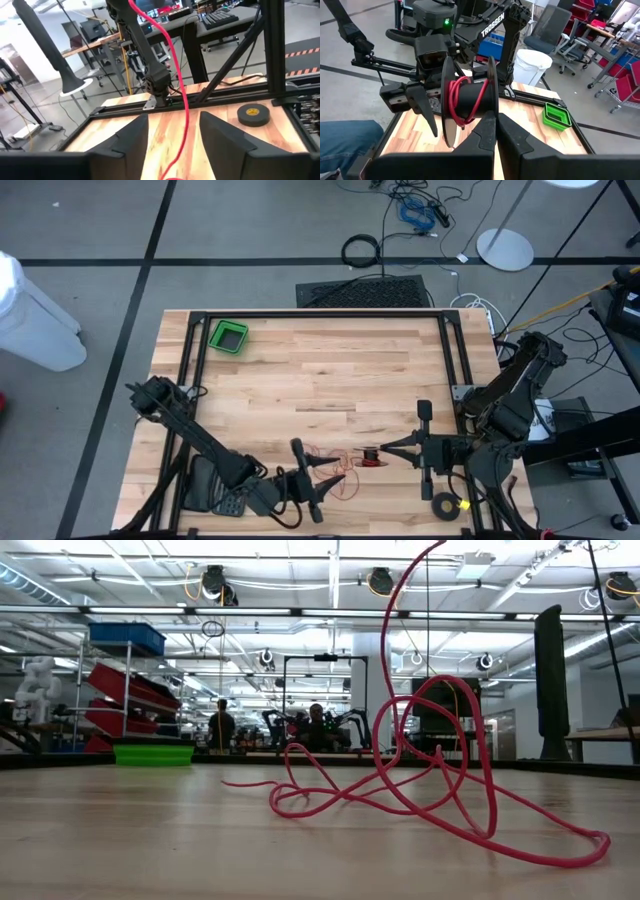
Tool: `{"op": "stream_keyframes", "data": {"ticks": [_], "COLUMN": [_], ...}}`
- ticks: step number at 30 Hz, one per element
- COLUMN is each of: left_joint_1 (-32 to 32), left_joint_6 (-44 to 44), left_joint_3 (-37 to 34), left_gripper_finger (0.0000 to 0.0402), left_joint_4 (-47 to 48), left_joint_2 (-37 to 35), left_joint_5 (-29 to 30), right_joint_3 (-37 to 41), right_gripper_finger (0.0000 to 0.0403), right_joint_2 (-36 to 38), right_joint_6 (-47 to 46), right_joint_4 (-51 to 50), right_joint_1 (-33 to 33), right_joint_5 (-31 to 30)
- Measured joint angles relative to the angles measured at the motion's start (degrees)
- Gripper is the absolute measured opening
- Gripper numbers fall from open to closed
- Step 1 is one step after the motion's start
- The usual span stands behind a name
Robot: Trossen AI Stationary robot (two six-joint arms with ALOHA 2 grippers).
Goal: Coil cords
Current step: Coil the red wire into the spool
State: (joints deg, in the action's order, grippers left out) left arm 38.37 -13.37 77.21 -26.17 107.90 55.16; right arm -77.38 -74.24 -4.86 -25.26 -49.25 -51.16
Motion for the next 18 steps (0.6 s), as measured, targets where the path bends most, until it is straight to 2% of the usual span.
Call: {"op": "stream_keyframes", "data": {"ticks": [5,10,18], "left_joint_1": [-0.15,-0.99,-1.53], "left_joint_6": [5.38,9.28,10.12], "left_joint_3": [0.0,0.0,0.0], "left_gripper_finger": [0.0157,0.0155,0.0154], "left_joint_4": [3.13,7.87,7.82], "left_joint_2": [-0.07,-0.07,-0.08], "left_joint_5": [-0.07,-0.86,-2.62], "right_joint_3": [0.0,0.0,-0.01], "right_gripper_finger": [0.0,0.0,0.0], "right_joint_2": [0.0,0.0,0.0], "right_joint_6": [0.0,0.0,0.0], "right_joint_4": [0.02,0.07,0.08], "right_joint_1": [0.0,0.0,0.0], "right_joint_5": [0.0,0.0,0.0]}}
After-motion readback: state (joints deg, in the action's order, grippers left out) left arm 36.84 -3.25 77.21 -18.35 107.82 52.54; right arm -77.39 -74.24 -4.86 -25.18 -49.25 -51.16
